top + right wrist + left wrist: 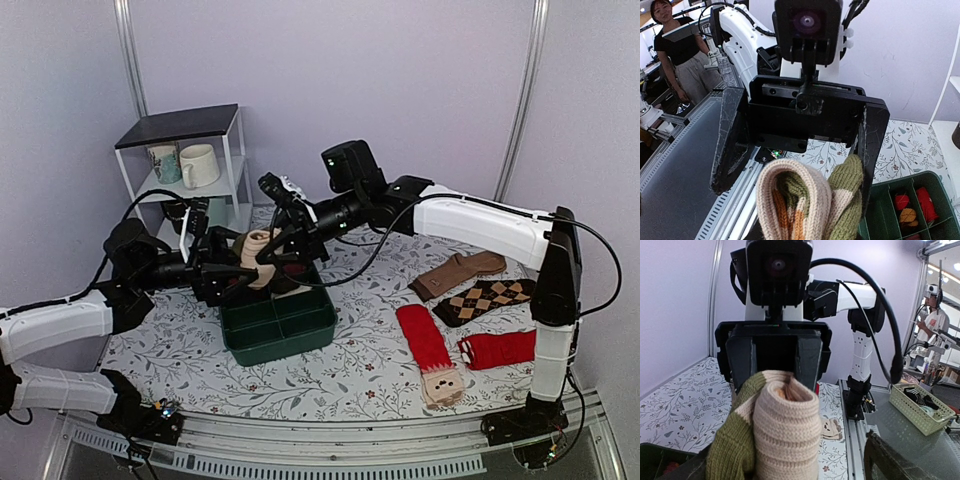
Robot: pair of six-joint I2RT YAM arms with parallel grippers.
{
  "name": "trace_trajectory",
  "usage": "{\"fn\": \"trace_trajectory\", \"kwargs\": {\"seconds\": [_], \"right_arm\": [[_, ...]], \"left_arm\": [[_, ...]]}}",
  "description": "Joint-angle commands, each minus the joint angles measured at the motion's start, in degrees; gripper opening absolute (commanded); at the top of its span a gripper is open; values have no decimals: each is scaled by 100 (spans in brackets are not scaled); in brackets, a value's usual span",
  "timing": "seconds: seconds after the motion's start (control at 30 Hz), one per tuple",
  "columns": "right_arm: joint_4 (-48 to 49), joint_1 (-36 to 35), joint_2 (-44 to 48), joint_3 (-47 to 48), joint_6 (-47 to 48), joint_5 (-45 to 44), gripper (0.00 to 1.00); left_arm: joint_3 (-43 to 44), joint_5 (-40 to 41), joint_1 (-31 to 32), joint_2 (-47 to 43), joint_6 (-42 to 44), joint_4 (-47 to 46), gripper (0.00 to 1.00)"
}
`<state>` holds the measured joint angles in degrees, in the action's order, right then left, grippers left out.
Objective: Roll the socks
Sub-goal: Pass from the right arm to the left
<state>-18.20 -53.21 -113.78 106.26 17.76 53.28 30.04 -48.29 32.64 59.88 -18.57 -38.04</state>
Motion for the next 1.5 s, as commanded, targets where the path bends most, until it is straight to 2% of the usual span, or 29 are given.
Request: {"fn": "trace_trajectory", "kwargs": {"seconds": [0.0, 0.43, 0.6, 0.7, 0.8, 0.83, 0.87, 1.0, 1.2, 1.37, 1.47], "right_arm": [[472, 80, 576, -35, -237, 63, 13], [471, 77, 518, 0, -384, 315, 13], [444, 79, 506, 0, -400, 280, 13], [431, 81, 514, -4, -418, 234, 13], [415, 77, 493, 0, -446, 196, 13], [407, 79, 484, 0, -448, 184, 13], [403, 76, 480, 0, -462, 157, 13], [400, 80, 488, 8, -514, 77, 13], [345, 74, 443, 39, -614, -155, 13], [263, 120, 390, 117, -848, -541, 14], [213, 213, 451, 103, -988, -869, 38]], "left_arm": [[87, 143, 84, -81, 354, 435, 89], [257, 288, 84, 113, 520, 362, 90], [371, 170, 84, 220, 619, 393, 85], [435, 8, 84, 299, 692, 484, 75], [467, -48, 84, 355, 697, 528, 69], [461, -83, 84, 357, 722, 509, 64], [457, -144, 84, 358, 761, 493, 56], [582, -469, 84, 424, 931, 644, 1], [891, -909, 84, 668, 1131, 1047, 0], [957, -247, 40, 501, 1727, 1658, 0], [1226, 137, -237, 440, 1977, 2376, 0]]}}
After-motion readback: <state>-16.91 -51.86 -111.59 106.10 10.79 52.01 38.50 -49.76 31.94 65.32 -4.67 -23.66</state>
